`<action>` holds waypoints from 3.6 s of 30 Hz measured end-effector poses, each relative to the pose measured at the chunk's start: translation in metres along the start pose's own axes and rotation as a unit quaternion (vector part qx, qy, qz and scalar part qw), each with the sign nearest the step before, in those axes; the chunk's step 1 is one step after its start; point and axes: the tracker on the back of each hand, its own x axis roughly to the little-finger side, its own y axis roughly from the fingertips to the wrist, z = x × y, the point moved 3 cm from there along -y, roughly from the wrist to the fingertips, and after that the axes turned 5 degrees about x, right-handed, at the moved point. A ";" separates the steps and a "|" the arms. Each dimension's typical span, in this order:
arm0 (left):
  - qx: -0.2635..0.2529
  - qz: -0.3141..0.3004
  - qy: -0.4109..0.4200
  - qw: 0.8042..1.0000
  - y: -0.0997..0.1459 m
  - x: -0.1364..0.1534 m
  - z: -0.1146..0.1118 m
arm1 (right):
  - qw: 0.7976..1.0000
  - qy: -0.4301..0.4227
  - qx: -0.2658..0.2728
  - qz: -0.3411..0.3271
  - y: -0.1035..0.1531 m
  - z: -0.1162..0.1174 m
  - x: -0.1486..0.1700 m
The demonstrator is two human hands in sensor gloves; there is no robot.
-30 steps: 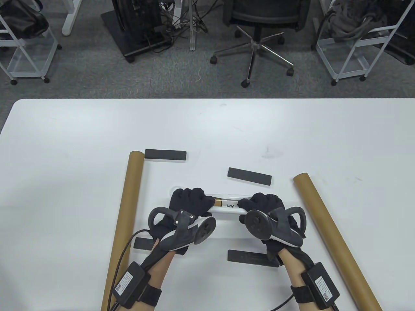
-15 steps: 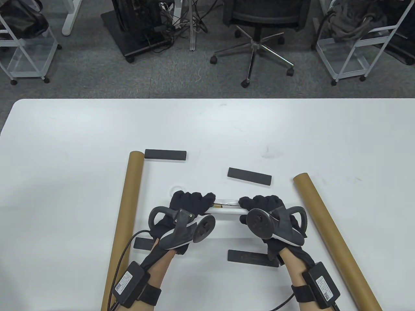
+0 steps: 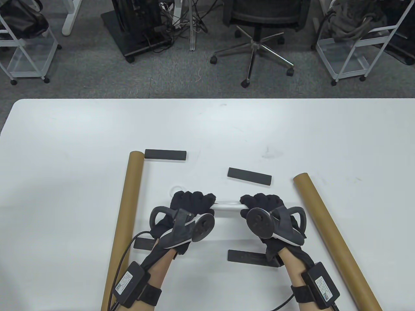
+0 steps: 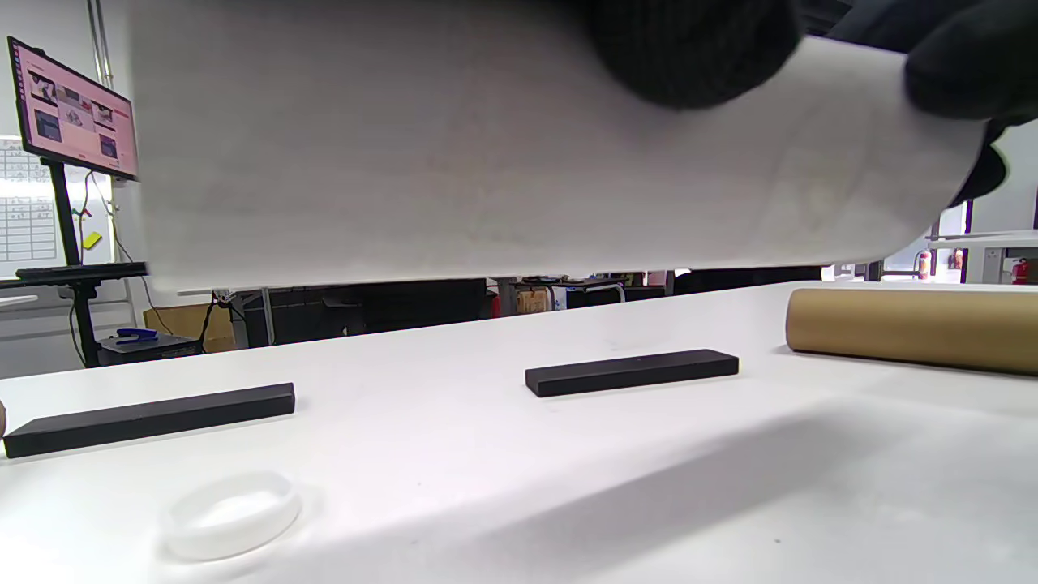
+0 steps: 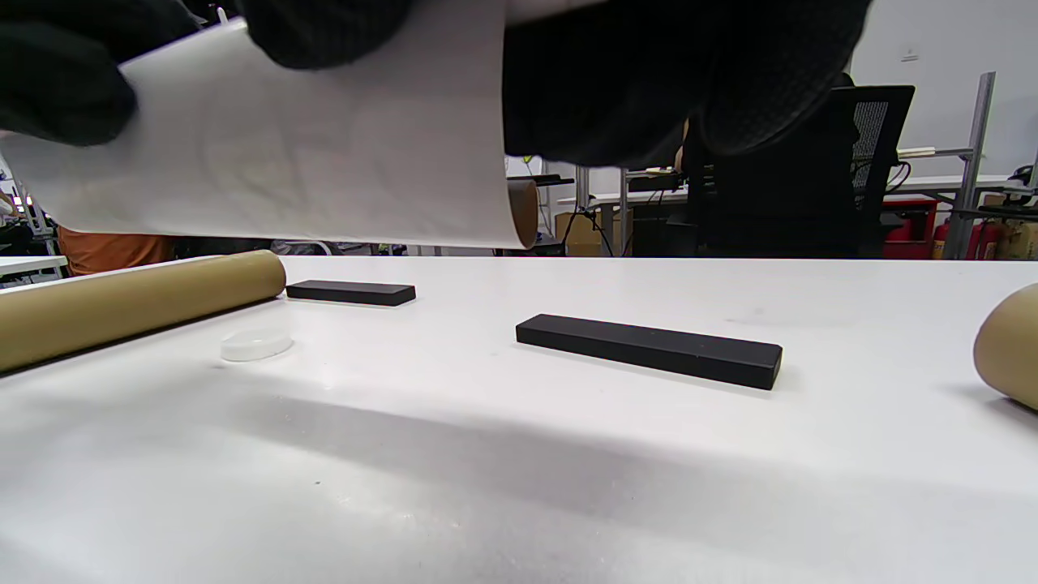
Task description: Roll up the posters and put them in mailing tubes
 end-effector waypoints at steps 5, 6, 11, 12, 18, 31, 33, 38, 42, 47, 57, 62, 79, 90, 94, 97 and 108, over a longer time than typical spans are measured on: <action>-0.004 0.004 -0.001 1.000 0.000 0.000 0.001 | 1.000 0.014 -0.001 -0.001 0.000 0.001 -0.001; -0.006 0.004 -0.011 1.000 0.000 0.000 0.001 | 1.000 0.019 0.004 -0.001 0.000 0.000 -0.002; -0.007 0.003 -0.023 1.000 0.000 0.000 0.000 | 1.000 0.020 0.007 -0.003 0.000 0.000 -0.003; -0.005 0.003 -0.024 1.000 0.000 -0.001 0.000 | 1.000 0.017 0.006 -0.003 0.000 0.000 -0.003; -0.021 0.009 -0.045 0.999 0.001 -0.002 0.003 | 1.000 0.023 0.018 0.004 0.000 -0.001 -0.003; -0.019 0.003 -0.037 0.999 0.002 -0.002 0.004 | 0.999 0.039 0.009 -0.003 0.001 -0.002 -0.006; -0.019 0.003 -0.033 0.999 0.002 -0.001 0.004 | 0.999 0.041 0.003 0.002 0.001 -0.002 -0.005; -0.027 0.005 -0.034 0.999 0.002 0.000 0.004 | 0.999 0.044 0.011 0.002 0.001 -0.003 -0.005; -0.023 0.006 -0.033 0.999 0.002 0.001 0.004 | 0.999 0.045 0.012 0.002 0.001 -0.003 -0.004; -0.027 0.008 -0.030 0.999 0.002 0.002 0.005 | 0.999 0.044 0.026 0.001 0.001 -0.004 -0.003; -0.010 0.009 -0.020 1.000 0.000 0.002 0.003 | 1.000 0.012 0.018 -0.008 0.001 -0.003 -0.002; -0.030 0.011 -0.052 0.998 0.002 -0.001 0.006 | 0.999 0.016 0.028 -0.005 0.000 -0.003 -0.002; -0.038 0.008 -0.082 0.996 0.003 -0.005 0.008 | 0.998 0.044 0.044 0.003 0.001 -0.003 -0.004; -0.030 0.009 -0.057 0.998 0.003 0.001 0.007 | 0.998 0.040 0.044 -0.010 0.001 -0.004 -0.003; -0.037 0.007 -0.059 0.998 0.003 -0.001 0.007 | 0.999 0.037 0.036 -0.005 0.000 -0.002 0.000; -0.031 0.005 -0.059 0.998 0.002 -0.003 0.005 | 0.999 0.030 0.022 -0.007 0.000 0.001 -0.001; -0.024 0.002 -0.044 0.999 0.003 -0.002 0.006 | 0.999 0.029 0.018 -0.005 0.000 0.003 -0.002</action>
